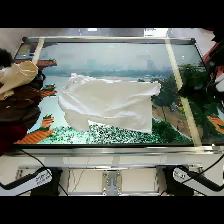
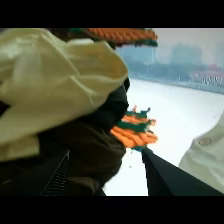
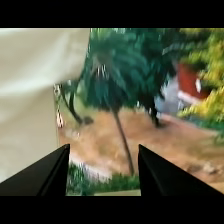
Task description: Fold the shirts.
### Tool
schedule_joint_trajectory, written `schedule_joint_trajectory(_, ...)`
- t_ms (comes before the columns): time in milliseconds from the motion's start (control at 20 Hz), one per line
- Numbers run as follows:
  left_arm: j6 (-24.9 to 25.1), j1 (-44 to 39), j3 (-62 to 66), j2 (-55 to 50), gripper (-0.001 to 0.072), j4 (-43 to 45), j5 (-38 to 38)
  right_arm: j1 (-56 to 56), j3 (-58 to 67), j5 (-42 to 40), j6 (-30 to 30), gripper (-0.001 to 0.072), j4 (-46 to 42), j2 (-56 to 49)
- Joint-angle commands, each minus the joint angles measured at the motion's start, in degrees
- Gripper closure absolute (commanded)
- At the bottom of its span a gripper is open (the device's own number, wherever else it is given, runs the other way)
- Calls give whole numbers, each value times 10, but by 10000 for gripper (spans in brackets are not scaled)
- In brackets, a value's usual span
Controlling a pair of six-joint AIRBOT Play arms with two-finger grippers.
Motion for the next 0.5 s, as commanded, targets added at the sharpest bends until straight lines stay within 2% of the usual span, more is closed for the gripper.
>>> schedule_joint_trajectory(0, 25, 85, -188, 79, 226, -183, -10, -19, -205, 40, -14, 231, 138, 73)
schedule_joint_trajectory(200, 28, 88, -270, 67, 224, -262, -53, -19, -375, 37, -10, 232, 317, 113)
schedule_joint_trajectory(450, 59, 88, -280, 66, 224, -329, -53, -18, -495, -35, -11, 233, 402, 120)
